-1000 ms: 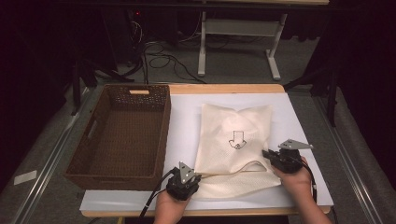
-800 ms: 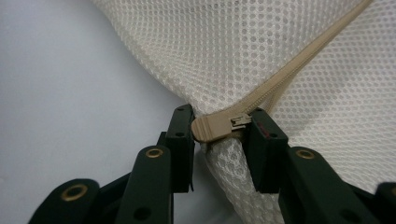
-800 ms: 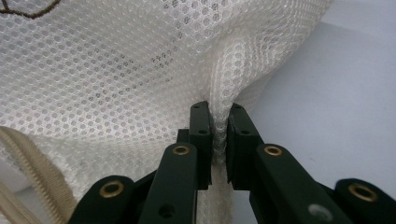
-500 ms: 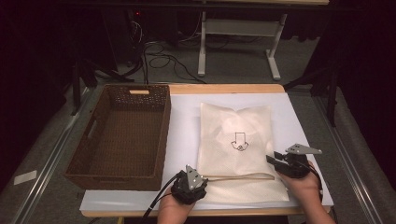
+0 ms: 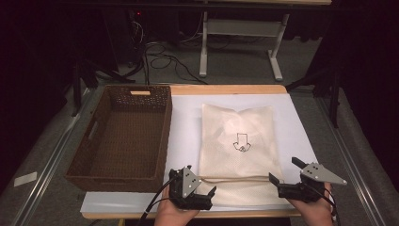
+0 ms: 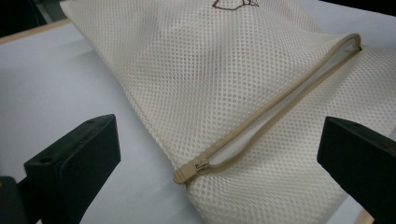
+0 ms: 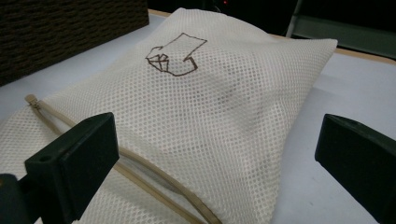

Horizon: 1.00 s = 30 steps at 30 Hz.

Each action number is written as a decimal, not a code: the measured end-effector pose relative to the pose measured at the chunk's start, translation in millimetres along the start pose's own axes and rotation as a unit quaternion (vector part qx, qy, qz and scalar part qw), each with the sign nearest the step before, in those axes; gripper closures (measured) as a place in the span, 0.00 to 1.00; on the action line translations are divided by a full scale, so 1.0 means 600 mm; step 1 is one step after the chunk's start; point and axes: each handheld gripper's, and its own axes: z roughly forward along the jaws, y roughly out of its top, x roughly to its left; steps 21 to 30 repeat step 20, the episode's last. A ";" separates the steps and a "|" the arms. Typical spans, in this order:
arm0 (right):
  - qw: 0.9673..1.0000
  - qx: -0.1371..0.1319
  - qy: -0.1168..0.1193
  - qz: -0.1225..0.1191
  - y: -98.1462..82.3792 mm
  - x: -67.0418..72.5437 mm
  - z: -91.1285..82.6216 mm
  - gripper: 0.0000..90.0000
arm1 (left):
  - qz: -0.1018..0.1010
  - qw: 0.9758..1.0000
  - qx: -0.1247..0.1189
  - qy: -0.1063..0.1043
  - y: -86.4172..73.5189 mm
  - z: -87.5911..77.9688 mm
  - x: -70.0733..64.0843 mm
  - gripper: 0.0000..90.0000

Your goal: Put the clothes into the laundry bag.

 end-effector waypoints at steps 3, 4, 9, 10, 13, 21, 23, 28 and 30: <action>1.000 -0.004 0.000 -0.006 0.001 0.002 0.000 0.00 | 0.011 1.000 -0.003 0.021 0.000 0.004 0.002 0.00; 1.000 -0.005 0.002 -0.004 0.001 0.001 0.001 0.00 | 0.008 1.000 0.000 0.022 0.001 0.006 0.005 0.00; 1.000 -0.002 0.003 0.006 -0.002 -0.005 -0.001 0.00 | 0.003 0.999 -0.002 0.034 0.002 0.002 0.009 0.05; 1.000 -0.002 0.003 0.006 -0.002 -0.005 -0.001 0.00 | 0.001 0.999 -0.002 0.033 0.002 0.002 0.010 0.05; 1.000 -0.005 0.004 0.005 -0.001 -0.007 -0.002 0.00 | -0.004 0.999 -0.002 0.034 0.002 -0.001 0.013 0.05; 1.000 -0.008 0.008 0.003 -0.001 -0.008 -0.002 0.00 | -0.010 0.999 -0.001 0.033 0.001 -0.002 0.017 0.08; 1.000 -0.008 0.008 0.003 -0.001 -0.008 -0.002 0.00 | -0.010 0.999 -0.001 0.033 0.001 -0.002 0.017 0.08; 1.000 -0.008 0.008 0.003 -0.001 -0.008 -0.002 0.00 | -0.010 0.999 -0.001 0.033 0.001 -0.002 0.017 0.08; 1.000 -0.008 0.008 0.003 -0.001 -0.008 -0.002 0.00 | -0.010 0.999 -0.001 0.033 0.001 -0.002 0.017 0.08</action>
